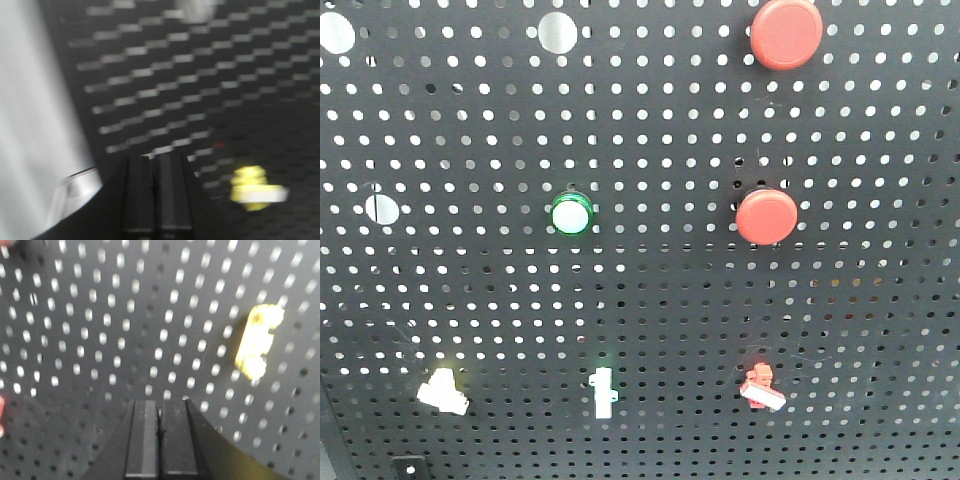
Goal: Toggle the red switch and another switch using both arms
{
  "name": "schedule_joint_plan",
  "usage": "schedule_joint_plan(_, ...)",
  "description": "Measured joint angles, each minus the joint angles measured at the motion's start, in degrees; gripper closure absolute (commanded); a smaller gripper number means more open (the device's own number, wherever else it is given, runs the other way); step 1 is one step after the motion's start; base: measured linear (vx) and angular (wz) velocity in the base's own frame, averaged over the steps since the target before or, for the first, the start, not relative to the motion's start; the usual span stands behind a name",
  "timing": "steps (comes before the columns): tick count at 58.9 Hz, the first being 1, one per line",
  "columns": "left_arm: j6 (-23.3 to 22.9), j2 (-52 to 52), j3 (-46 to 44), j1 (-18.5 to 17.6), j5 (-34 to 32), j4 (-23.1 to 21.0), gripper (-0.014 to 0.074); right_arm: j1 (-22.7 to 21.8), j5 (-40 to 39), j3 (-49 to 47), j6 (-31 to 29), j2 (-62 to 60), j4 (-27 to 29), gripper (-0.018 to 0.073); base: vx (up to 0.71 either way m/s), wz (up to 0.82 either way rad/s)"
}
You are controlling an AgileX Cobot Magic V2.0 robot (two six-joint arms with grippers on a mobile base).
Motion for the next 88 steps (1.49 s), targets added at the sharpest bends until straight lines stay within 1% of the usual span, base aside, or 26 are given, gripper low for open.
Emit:
schedule_joint_plan(11,-0.05,7.5,-0.98,-6.79,-2.37,0.89,0.0594,0.0,0.19,0.0,0.0,0.06,0.0,0.0566,0.0,0.0)
schedule_joint_plan(18,-0.05,11.65,-2.98,-8.84,-2.37,0.96,0.0594,0.0,0.19,0.0,0.0,0.06,0.0,0.0566,0.0,0.0)
schedule_joint_plan(26,-0.05,15.75,-6.03,-9.27,-1.65,0.2,0.0594,0.0,0.19,0.0,0.0,0.06,0.0,0.0566,0.0,0.0)
schedule_joint_plan(37,-0.11,19.54,-9.93,-9.27,4.48,-0.71,0.0594,0.0,0.53,0.0,0.0,0.06,0.0,0.0566,0.0,0.0)
schedule_joint_plan(46,-0.45,20.33,-10.45,-9.27,6.62,-0.84,0.0594,0.0,0.64,0.0,0.0,0.06,0.0,0.0566,0.0,0.0)
schedule_joint_plan(62,-5.12,20.33,-10.56,-9.27,10.57,-1.02,0.0594,0.0,0.64,0.0,0.0,0.06,0.0,0.0566,0.0,0.0)
schedule_joint_plan(76,-9.97,20.2,-10.62,-9.67,20.56,-1.24,0.0594,0.0,0.64,0.0,0.0,0.06,0.0,0.0566,0.0,0.0)
schedule_joint_plan(82,-10.5,18.9,-10.62,-10.51,23.44,-1.43,0.0594,0.0,0.77,0.0,0.0,0.1,0.0,0.0566,0.0,0.0)
schedule_joint_plan(88,-10.71,15.19,-10.62,-11.37,23.74,-1.64,0.0594,0.0,0.95,0.0,0.73,0.1,-0.28,0.0566,0.0,0.0)
